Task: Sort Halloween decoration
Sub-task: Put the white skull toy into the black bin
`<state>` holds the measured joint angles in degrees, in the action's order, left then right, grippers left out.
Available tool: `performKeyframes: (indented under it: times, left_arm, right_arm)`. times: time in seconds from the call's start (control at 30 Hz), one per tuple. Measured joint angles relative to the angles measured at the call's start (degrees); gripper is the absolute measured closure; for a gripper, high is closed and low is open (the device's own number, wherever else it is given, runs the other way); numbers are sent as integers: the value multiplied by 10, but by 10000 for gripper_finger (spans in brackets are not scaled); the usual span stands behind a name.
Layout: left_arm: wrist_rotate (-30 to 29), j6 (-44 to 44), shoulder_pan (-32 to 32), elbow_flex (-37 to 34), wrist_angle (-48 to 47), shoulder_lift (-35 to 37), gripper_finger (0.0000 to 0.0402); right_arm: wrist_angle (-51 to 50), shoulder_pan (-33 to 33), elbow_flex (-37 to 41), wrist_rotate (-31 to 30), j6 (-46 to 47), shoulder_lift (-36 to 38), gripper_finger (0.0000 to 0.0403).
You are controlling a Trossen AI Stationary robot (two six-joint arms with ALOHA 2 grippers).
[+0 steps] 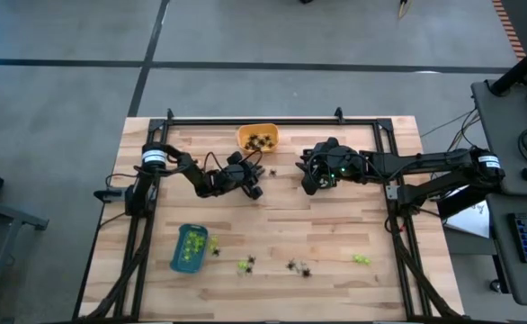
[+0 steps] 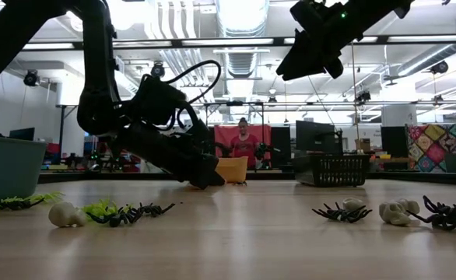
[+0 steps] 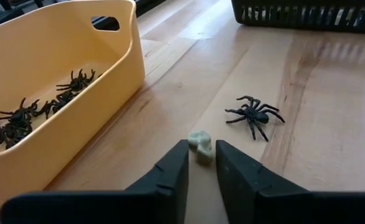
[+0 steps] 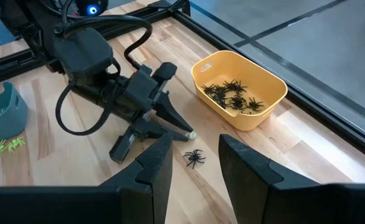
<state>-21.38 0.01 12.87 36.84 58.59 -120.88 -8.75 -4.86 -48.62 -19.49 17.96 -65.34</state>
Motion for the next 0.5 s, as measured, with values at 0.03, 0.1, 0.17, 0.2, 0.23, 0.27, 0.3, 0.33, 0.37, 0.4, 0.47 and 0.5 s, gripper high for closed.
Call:
performKeyframes:
  times: [0.03, 0.1, 0.17, 0.2, 0.23, 0.27, 0.3, 0.33, 0.37, 0.4, 0.47, 0.5]
  left_arm:
    - [1, 0, 0, 0, 0, 0, 351]
    - [3, -1, 0, 0, 0, 0, 373]
    - [3, -1, 0, 0, 0, 0, 392]
    - [3, -1, 0, 0, 0, 0, 396]
    - [3, -2, 1, 0, 0, 0, 396]
    - [3, -2, 1, 0, 0, 0, 395]
    - [3, -2, 1, 0, -1, 0, 394]
    - [3, -3, 1, 0, -1, 0, 395]
    - [3, -3, 1, 0, -1, 0, 396]
    - [3, -3, 1, 0, -1, 0, 398]
    - [3, -6, 0, 0, -1, 0, 400]
    - [3, -7, -1, -1, 0, 1, 400]
  right_arm:
    - [0, 0, 0, 0, 0, 0, 280]
    - [0, 0, 0, 0, 0, 0, 280]
    - [0, 0, 0, 0, 0, 0, 280]
    - [0, 0, 0, 0, 0, 0, 280]
    - [0, 0, 0, 0, 0, 0, 280]
    - [0, 0, 0, 0, 0, 0, 280]
    - [0, 0, 0, 0, 0, 0, 280]
    - [0, 0, 0, 0, 0, 0, 280]
    - [0, 0, 0, 0, 0, 0, 280]
    - [0, 0, 0, 0, 0, 0, 280]
    - [-1, 0, 0, 0, 0, 0, 280]
    - [-1, 0, 0, 1, 0, 0, 280]
